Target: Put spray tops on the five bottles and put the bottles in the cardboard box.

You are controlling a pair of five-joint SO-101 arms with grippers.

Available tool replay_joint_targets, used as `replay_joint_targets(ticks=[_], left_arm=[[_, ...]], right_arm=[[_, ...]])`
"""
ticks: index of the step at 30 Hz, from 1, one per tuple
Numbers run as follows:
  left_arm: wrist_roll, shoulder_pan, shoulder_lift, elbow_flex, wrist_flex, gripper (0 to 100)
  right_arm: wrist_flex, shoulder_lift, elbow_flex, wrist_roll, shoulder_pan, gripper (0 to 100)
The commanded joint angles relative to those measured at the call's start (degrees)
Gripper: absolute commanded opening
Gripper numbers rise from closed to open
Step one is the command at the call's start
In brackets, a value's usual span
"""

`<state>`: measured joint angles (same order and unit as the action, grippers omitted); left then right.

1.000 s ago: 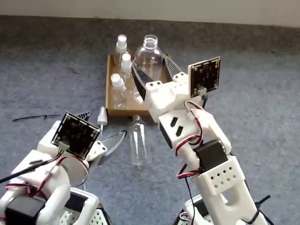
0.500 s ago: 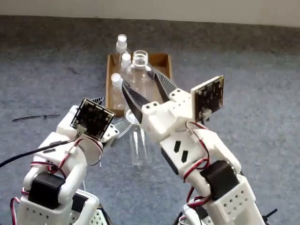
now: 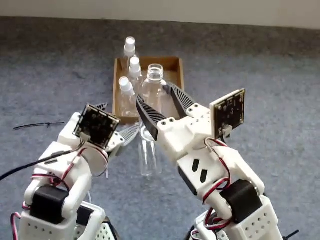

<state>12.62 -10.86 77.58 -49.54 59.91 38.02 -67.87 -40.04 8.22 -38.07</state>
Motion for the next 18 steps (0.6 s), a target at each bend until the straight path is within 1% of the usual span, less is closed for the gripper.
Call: replay_joint_targets(ticks=[1,5,8,12,14,18], left_arm=[[-0.44,-6.37,6.9,1.8,5.8,29],[-0.35,-6.81,13.14,1.89,6.42,29],[-0.35,-4.79,12.7,0.4,6.24,29],[-0.44,-4.53,11.91,0.04,6.24,29],[-0.53,-5.49,12.88,0.57,6.68,29],[-2.29,-8.13,18.42,-0.57,7.3,30]], right_arm=[[-6.55,1.27,-3.56,0.26,-0.57,0.4],[-9.54,1.19,-10.24,0.53,-0.84,0.4],[-9.89,1.19,-13.14,0.53,-1.27,0.4],[-9.89,1.19,-12.88,0.26,-4.79,0.4],[-10.95,1.19,-13.05,0.18,-5.67,0.4],[-17.71,1.27,-13.41,0.18,-6.11,0.4]])
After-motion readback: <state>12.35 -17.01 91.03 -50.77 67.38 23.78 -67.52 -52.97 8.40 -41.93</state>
